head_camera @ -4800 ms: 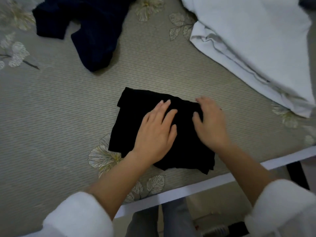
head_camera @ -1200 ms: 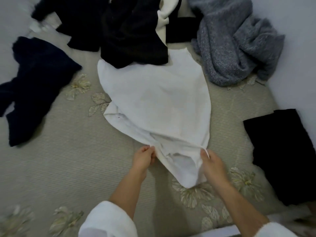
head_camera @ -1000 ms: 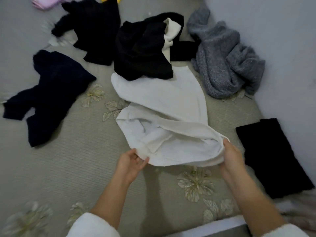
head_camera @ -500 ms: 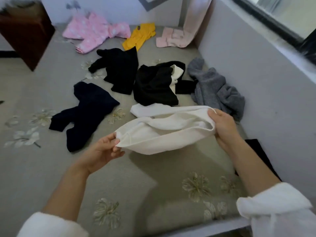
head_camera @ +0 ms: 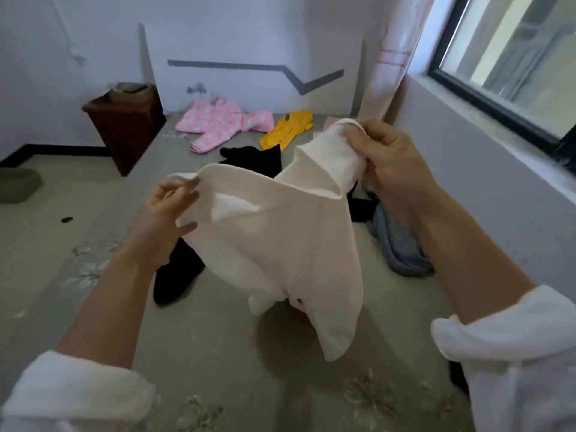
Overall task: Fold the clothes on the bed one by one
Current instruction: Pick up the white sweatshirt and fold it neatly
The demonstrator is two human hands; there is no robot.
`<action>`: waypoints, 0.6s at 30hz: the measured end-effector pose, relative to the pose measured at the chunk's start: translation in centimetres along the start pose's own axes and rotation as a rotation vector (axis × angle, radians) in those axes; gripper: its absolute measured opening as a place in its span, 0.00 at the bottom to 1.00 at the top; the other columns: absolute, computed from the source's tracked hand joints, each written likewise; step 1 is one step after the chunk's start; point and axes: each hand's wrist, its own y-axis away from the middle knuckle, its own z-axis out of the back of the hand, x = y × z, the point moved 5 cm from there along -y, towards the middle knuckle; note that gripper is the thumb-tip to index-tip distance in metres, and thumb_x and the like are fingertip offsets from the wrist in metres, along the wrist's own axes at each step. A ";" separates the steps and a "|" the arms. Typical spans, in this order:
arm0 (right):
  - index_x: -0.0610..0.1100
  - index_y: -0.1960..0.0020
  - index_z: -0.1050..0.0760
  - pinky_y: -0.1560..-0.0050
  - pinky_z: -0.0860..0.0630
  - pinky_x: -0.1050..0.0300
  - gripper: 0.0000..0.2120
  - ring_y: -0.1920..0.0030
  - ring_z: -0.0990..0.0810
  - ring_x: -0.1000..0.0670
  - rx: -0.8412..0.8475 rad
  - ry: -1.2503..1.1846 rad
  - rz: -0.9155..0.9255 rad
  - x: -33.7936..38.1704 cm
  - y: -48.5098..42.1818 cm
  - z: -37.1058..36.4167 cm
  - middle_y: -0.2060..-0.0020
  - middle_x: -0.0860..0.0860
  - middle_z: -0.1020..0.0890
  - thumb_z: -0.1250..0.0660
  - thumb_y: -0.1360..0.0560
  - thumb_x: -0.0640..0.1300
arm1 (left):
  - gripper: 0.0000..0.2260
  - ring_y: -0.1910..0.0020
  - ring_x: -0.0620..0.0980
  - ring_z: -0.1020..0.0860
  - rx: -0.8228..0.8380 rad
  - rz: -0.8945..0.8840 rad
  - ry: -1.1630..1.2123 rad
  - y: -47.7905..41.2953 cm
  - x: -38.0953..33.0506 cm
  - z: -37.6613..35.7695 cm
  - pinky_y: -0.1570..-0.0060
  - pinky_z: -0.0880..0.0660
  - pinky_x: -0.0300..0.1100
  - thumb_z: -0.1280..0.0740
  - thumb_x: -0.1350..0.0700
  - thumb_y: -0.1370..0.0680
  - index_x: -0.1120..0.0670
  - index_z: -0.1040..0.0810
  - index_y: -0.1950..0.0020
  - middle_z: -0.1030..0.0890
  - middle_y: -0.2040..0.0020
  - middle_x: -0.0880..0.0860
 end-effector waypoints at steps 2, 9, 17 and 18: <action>0.46 0.51 0.21 0.58 0.26 0.66 0.06 0.60 0.23 0.57 0.082 -0.036 0.073 2.2 -0.6 -1.6 0.61 0.53 0.20 0.38 0.21 0.42 | 0.18 0.37 0.44 0.27 0.115 -0.052 -0.065 0.6 -1.1 -2.3 0.35 0.34 0.59 0.30 0.53 0.30 0.39 0.25 0.42 0.26 0.34 0.40; 0.36 0.46 0.23 0.54 0.27 0.65 0.09 0.58 0.24 0.57 0.133 0.054 0.071 1.6 -1.7 -5.3 0.58 0.49 0.22 0.39 0.20 0.40 | 0.39 0.39 0.46 0.28 0.196 0.017 -0.627 4.7 4.3 -11.6 0.41 0.28 0.46 0.29 0.39 0.30 0.44 0.44 0.26 0.28 0.36 0.45; 0.39 0.34 0.30 0.52 0.27 0.67 0.19 0.49 0.25 0.56 -0.137 0.226 -0.199 -6.2 -1.4 1.6 0.39 0.44 0.24 0.39 0.24 0.32 | 0.08 0.59 0.39 0.23 0.028 -0.108 -0.461 0.1 0.0 -11.8 0.61 0.27 0.36 0.39 0.51 0.21 0.43 0.25 0.58 0.21 0.58 0.44; 0.38 0.35 0.31 0.54 0.27 0.69 0.20 0.50 0.25 0.56 -0.112 0.259 -0.262 -8.3 0.1 1.9 0.38 0.41 0.25 0.35 0.26 0.31 | 0.08 0.62 0.37 0.23 -0.002 -0.109 -0.435 -0.6 -0.8 -11.8 0.63 0.26 0.35 0.38 0.51 0.21 0.43 0.25 0.60 0.21 0.60 0.44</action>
